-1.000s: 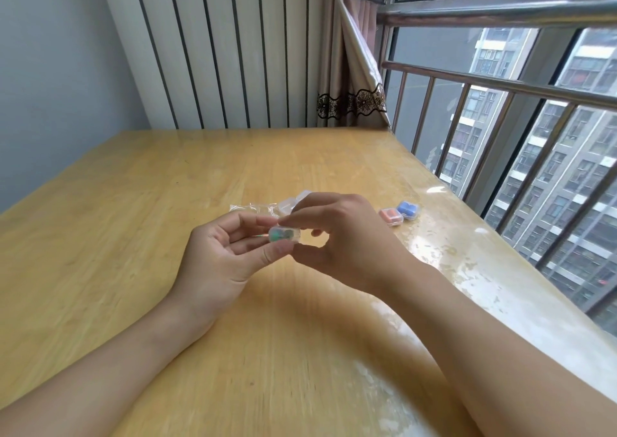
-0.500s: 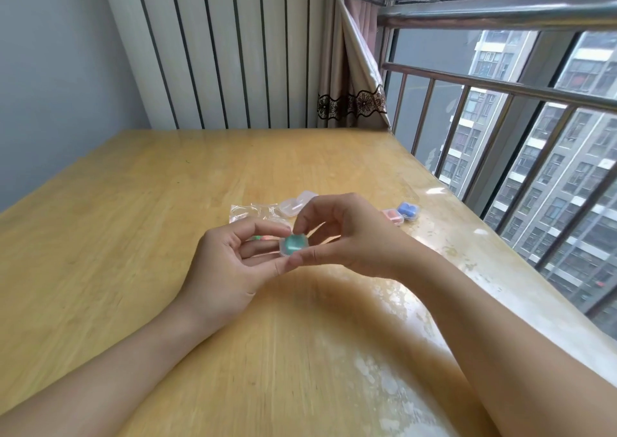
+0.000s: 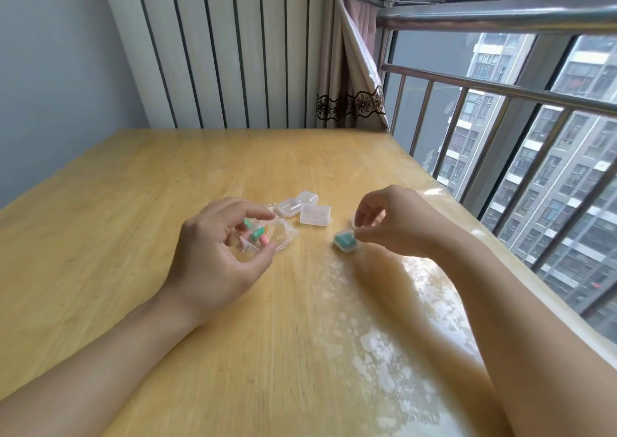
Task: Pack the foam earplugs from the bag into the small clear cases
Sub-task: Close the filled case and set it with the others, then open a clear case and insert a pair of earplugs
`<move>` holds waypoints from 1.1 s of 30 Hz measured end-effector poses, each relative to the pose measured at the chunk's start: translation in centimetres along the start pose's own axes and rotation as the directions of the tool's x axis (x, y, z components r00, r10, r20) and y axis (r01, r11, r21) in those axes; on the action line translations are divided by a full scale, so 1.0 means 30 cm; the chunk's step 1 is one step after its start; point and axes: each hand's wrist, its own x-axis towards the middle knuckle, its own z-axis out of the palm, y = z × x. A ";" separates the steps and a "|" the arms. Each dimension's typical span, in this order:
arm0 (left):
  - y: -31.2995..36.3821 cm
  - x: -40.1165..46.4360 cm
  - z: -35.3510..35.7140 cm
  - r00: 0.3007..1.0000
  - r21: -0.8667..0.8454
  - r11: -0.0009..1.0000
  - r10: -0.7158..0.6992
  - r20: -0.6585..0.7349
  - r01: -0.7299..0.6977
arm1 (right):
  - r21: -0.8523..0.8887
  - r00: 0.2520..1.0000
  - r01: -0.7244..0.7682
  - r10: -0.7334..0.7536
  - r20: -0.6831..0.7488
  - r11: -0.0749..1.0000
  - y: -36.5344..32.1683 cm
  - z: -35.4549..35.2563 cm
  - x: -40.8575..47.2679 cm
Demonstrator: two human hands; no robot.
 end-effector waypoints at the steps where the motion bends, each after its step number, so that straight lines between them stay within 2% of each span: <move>1: -0.015 0.007 -0.007 1.000 0.065 0.998 -0.012 0.003 0.012 | 0.013 0.999 0.038 -0.038 0.004 0.999 -0.003 0.004 0.000; 3: -0.048 0.013 -0.013 0.994 0.162 0.984 -0.086 0.067 0.075 | 0.034 0.993 0.102 -0.103 0.055 0.994 -0.015 0.027 0.002; 6: -0.087 0.010 -0.003 0.970 0.255 0.954 -0.198 0.143 0.157 | -0.083 0.991 0.127 -0.123 0.047 0.988 -0.009 0.061 0.017; 10: -0.098 0.015 0.005 0.948 0.178 0.955 -0.268 0.170 0.238 | -0.269 0.995 0.015 -0.041 -0.090 0.963 0.033 0.041 0.022; 14: -0.091 0.013 0.010 0.946 0.117 0.957 -0.283 0.157 0.266 | -0.127 0.965 0.125 -0.150 -0.215 0.984 0.000 0.088 0.022; 17: -0.091 0.014 0.010 0.947 0.116 0.958 -0.279 0.160 0.263 | -0.172 0.965 0.189 -0.215 -0.148 0.967 -0.040 0.148 0.024; 19: -0.092 0.015 0.010 0.945 0.140 0.958 -0.272 0.180 0.249 | -0.217 0.978 0.173 -0.194 -0.079 0.961 -0.053 0.178 0.040; 21: -0.096 0.013 0.011 0.938 0.162 0.956 -0.275 0.213 0.244 | -0.237 0.980 0.167 -0.188 -0.070 0.957 -0.056 0.195 0.063; 25: -0.126 0.010 0.020 0.933 0.228 0.944 -0.287 0.217 0.238 | -0.118 0.968 0.187 -0.203 -0.149 0.975 -0.046 0.197 0.078; 27: -0.130 0.007 0.023 0.939 0.237 0.945 -0.276 0.203 0.226 | -0.035 0.942 0.246 -0.247 -0.226 0.969 -0.043 0.186 0.072; 30: -0.109 0.012 0.018 0.967 0.141 0.967 -0.229 0.113 0.212 | 0.058 0.882 0.392 -0.358 -0.306 0.918 -0.067 0.163 0.044; 33: -0.063 0.020 -0.003 0.974 -0.213 0.951 -0.225 0.019 0.224 | 0.233 0.835 0.514 -0.419 -0.355 0.826 -0.120 0.148 -0.011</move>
